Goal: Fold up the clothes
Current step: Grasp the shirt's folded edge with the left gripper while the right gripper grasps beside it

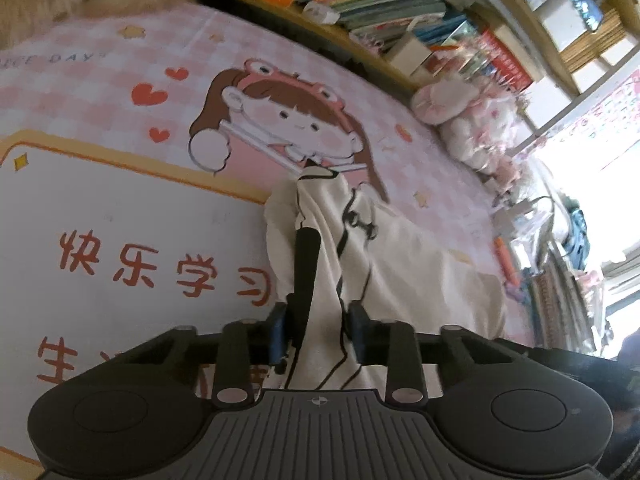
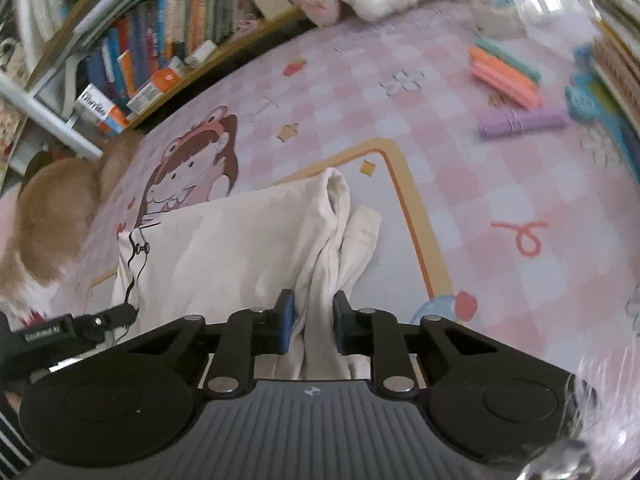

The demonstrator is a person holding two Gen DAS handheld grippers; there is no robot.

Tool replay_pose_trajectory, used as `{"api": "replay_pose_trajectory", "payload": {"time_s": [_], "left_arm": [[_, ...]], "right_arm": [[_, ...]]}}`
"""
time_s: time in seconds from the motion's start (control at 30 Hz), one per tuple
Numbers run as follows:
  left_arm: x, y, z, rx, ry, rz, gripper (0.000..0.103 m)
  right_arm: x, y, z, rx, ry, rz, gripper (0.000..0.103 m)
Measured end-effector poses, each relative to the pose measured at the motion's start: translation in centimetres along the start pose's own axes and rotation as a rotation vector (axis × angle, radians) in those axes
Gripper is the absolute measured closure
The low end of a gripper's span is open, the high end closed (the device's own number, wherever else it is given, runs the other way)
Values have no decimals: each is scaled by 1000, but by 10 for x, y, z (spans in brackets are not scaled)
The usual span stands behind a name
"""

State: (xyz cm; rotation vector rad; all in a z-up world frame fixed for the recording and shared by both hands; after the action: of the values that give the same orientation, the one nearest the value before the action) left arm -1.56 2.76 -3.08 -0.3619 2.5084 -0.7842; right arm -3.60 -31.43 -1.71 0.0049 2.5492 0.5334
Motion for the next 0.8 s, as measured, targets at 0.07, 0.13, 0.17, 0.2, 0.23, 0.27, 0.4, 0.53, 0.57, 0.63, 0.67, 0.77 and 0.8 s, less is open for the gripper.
{"api": "replay_pose_trajectory", "payload": {"time_s": [0.07,0.13,0.17,0.2,0.23,0.27,0.4,0.53,0.57,0.63,0.67,0.77,0.8], "left_arm": [[1,-4,-2,-3,-4,28,75],[1,-5,-1,-12,-1,40,75],[1,-4,-1,-15,2,42,75],[1,-4,0,-17,4,41,75],[1,-3,0,-19,5,39,72],[1,-2,0,-26,8,35,67],[1,6,2,-45,20,14,51],[2,14,5,-29,32,-27,48],[2,14,5,-21,31,-33,47],[2,15,6,-10,28,-40,47],[2,15,7,-5,26,-41,47],[3,13,11,15,29,-70,54],[3,12,13,22,33,-83,58]], "right_arm": [[-1,2,-3,-2,-10,-13,85],[0,0,-2,-3,-2,-5,85],[0,-2,-1,-5,2,3,85],[0,-4,-1,-8,5,14,85],[0,-6,0,-12,8,26,85],[1,-8,0,-14,10,36,83],[5,-13,-1,-9,23,73,64],[11,-18,2,-16,46,114,56],[12,-19,3,-21,47,124,56],[13,-21,5,-29,49,144,56],[12,-22,6,-34,48,150,55],[10,-21,9,-48,44,159,57],[9,-20,11,-51,47,160,66]]}}
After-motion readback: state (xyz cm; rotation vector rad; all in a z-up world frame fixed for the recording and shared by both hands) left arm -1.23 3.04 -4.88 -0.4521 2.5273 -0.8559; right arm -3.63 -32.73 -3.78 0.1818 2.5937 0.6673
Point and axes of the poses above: each gripper's, at about its wrist camera, not at the fingertips, and z roughly the way its jaws point, y to its left, x to its underside, the point moved 2 cm from there along z, roughly the way its jaws point, and after that the axes turned 10 degrees about -z, right-handed, at the moved point
